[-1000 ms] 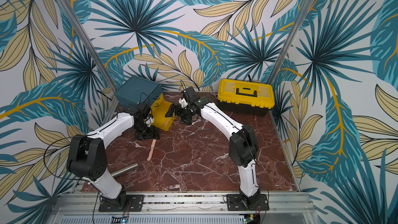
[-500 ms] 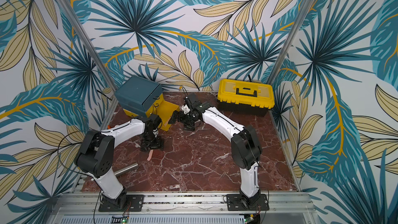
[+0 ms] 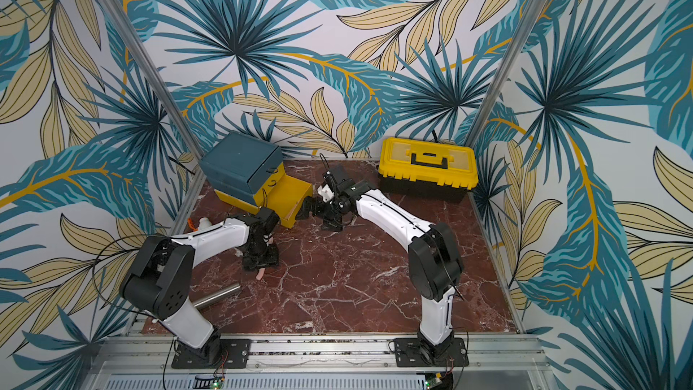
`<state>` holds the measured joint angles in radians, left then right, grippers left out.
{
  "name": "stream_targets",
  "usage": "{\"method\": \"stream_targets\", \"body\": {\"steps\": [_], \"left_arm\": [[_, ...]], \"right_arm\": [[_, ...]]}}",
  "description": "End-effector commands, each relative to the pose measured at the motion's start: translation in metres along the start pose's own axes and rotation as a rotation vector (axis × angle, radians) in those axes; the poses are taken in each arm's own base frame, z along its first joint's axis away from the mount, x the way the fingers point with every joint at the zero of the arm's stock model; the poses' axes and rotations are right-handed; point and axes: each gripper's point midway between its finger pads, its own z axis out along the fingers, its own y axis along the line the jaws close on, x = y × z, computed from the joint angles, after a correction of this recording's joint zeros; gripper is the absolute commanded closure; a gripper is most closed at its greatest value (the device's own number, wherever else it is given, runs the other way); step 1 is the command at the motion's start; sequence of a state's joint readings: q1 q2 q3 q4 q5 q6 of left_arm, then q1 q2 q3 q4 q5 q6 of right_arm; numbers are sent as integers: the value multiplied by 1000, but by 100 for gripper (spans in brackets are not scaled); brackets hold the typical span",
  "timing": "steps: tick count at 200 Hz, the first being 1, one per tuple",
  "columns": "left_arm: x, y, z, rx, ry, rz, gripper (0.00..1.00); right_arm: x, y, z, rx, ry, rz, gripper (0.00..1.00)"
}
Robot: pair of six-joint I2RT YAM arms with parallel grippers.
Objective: Place the fruit knives into the drawer by color
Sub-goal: Pick up the fruit knife from the center of the board.
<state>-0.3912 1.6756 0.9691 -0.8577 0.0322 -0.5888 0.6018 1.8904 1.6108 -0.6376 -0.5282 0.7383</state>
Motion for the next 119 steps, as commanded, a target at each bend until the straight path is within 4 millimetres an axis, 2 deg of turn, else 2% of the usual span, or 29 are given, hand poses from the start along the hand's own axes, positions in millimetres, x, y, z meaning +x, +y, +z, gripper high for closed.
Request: {"method": "stream_targets", "body": {"steps": [1,16,27,57,71,119], "left_arm": [[-5,-16,6,34,-49,17,51],[-2,-18,6,29,-49,24,59],[-1,-16,6,15,-47,24,59],[-1,-9,4,-21,-52,18,44],[-4,-9,2,-28,-63,9,31],[-13,-14,0,-16,-93,-59,30]], "right_arm": [[7,-1,-12,5,-5,-22,0],[8,-3,-11,9,-1,-18,0],[9,-4,-11,9,0,-14,0],[10,-5,-11,7,2,-13,0],[11,-2,-12,-5,6,-21,0],[19,0,-15,-29,23,-65,0]]}}
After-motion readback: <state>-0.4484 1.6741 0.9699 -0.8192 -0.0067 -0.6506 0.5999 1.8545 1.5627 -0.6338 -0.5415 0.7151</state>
